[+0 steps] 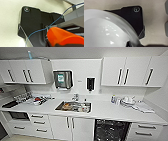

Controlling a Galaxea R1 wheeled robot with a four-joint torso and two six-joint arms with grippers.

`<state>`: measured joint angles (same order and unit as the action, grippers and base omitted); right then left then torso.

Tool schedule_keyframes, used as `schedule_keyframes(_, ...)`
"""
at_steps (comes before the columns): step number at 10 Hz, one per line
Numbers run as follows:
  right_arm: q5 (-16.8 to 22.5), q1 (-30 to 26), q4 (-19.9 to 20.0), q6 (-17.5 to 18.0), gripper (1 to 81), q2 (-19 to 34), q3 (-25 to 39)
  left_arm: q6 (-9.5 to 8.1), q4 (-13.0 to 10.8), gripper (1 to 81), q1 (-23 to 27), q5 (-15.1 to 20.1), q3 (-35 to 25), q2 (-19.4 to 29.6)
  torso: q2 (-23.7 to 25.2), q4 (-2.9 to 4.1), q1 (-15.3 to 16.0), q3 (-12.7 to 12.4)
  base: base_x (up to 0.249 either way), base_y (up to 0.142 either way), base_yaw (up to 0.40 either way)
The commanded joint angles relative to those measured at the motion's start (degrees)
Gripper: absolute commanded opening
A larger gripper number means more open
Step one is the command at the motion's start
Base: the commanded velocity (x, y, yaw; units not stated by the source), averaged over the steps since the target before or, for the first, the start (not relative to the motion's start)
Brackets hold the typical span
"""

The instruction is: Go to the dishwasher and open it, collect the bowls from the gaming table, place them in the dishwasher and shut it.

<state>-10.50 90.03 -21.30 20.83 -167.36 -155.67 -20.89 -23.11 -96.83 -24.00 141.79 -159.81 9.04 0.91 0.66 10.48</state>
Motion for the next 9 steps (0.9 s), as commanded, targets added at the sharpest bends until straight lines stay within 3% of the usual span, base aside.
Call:
schedule_keyframes(1,1.9,-2.3,-0.4,-0.1,1.0,0.8,-0.1,0.15,-0.9,1.0,1.5,1.5,-0.2,1.1,0.0,0.0,0.0,0.0,0.101,0.0,0.0)
schedule_keyframes(8,2.2,-2.7,0.2,0.1,1.0,0.0,0.8,0.15,-0.2,1.0,2.3,2.2,-0.1,-0.9,0.0,0.0,0.0,0.0,0.111,0.0,0.0)
schedule_keyframes(9,2.3,-2.8,0.2,0.1,1.0,-0.3,1.0,0.15,-0.1,1.0,2.8,4.0,0.7,-2.1,0.0,0.0,0.0,0.0,0.117,0.0,0.0)
